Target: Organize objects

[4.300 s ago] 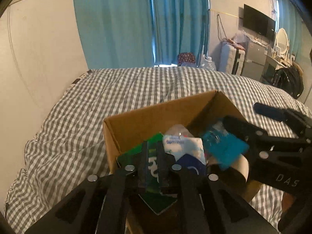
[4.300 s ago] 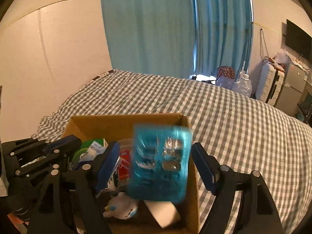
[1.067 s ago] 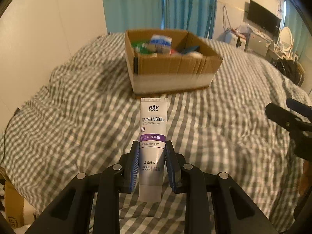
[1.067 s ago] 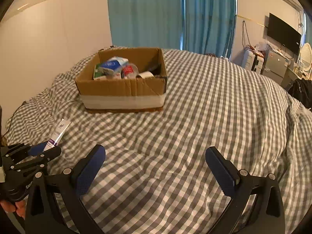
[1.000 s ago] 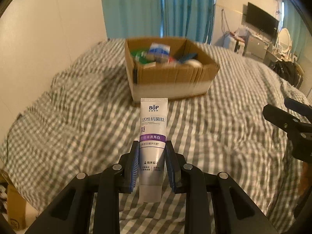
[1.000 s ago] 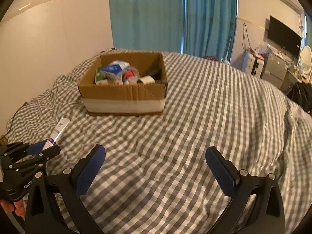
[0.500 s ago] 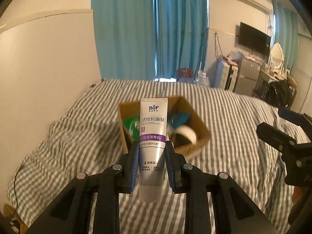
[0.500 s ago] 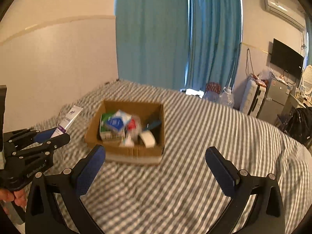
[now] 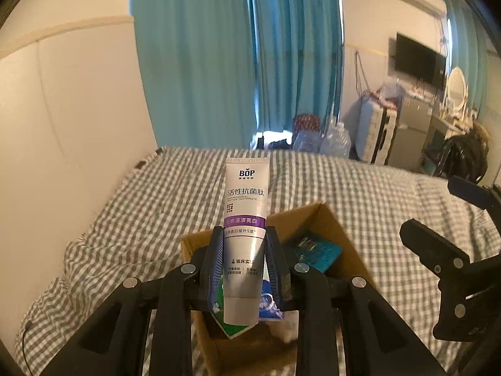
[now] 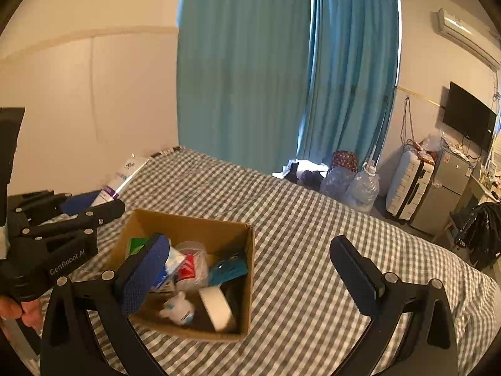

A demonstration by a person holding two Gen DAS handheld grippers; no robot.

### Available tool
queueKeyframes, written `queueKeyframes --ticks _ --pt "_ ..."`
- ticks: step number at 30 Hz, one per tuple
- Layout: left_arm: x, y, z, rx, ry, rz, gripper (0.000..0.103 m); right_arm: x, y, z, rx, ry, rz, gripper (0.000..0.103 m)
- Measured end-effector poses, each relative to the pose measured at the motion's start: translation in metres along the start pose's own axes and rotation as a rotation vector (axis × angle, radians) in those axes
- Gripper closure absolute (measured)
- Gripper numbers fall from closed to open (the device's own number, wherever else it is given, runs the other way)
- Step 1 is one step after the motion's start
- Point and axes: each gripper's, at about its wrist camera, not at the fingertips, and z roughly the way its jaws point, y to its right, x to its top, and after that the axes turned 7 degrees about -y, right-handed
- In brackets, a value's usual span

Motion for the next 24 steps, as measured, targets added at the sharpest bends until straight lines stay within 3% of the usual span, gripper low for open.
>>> queueKeyframes --ticks 6,12,21,22,24 --pt "-0.008 0.007 0.056 -0.02 -0.089 0.027 0.077 -0.01 0.011 0.066 0.003 -0.076 0.05 0.0" --pt "-0.017 0.015 0.085 -0.068 -0.151 0.043 0.077 -0.023 0.012 0.102 -0.012 -0.127 0.052 0.0" --pt "-0.015 0.024 0.069 -0.06 -0.138 0.087 0.074 -0.034 0.013 0.111 -0.021 -0.177 0.033 0.0" --pt "-0.014 0.024 0.063 -0.05 -0.136 0.088 0.07 -0.033 0.013 0.106 -0.023 -0.176 0.032 0.0" --pt "-0.008 0.022 0.048 -0.004 -0.124 0.087 0.051 -0.028 0.015 0.094 -0.026 -0.17 0.031 0.0"
